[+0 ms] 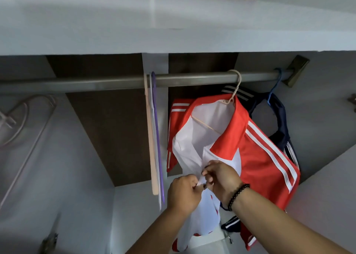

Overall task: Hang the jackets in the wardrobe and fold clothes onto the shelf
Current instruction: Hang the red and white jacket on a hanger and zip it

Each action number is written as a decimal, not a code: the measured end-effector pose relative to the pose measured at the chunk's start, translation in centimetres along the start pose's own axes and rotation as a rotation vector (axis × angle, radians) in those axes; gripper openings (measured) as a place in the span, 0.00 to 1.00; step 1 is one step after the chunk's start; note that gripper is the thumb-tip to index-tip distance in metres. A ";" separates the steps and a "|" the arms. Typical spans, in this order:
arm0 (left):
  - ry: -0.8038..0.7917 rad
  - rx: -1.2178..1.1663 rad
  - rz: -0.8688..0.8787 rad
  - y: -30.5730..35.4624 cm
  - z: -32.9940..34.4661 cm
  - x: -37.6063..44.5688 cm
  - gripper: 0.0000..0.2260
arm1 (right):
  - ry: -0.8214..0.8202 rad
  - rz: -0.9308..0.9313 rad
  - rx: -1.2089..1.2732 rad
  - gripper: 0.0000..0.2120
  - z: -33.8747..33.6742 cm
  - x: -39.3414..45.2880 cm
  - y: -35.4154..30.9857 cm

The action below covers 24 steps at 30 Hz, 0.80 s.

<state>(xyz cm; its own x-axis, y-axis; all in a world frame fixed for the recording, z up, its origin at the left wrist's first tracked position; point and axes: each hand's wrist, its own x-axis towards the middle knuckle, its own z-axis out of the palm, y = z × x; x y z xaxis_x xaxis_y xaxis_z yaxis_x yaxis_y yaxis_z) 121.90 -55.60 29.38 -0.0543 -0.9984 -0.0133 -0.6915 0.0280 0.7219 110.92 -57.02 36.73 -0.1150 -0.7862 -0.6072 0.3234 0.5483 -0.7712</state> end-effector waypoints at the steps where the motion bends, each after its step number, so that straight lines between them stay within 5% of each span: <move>1: -0.027 0.046 -0.029 -0.2 -0.1 0.0 0.24 | 0.018 0.010 0.048 0.13 -0.1 0.2 -0.4; 8: -0.204 0.087 -0.321 -3.6 0.7 -1.2 0.12 | 0.003 -0.097 0.108 0.12 0.2 0.6 -3.9; 18: -0.110 -0.067 -0.248 -1.8 0.0 1.0 0.03 | -0.132 -0.131 -0.351 0.07 0.0 -0.5 -2.3; 21: -0.058 -0.211 -0.252 -0.3 -0.5 1.9 0.07 | 0.027 -0.258 -0.431 0.11 -1.9 -0.3 -3.8; 24: -0.057 -0.359 -0.231 1.6 -1.0 2.5 0.08 | 0.376 -0.759 -0.633 0.10 -4.6 0.0 -7.0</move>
<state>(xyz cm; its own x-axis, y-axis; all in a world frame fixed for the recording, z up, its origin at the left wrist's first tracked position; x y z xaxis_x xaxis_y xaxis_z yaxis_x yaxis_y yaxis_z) 121.39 -58.12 31.16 0.0261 -0.9719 -0.2340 -0.3963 -0.2249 0.8901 104.28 -59.59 41.25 -0.4003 -0.9057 0.1393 -0.4917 0.0840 -0.8667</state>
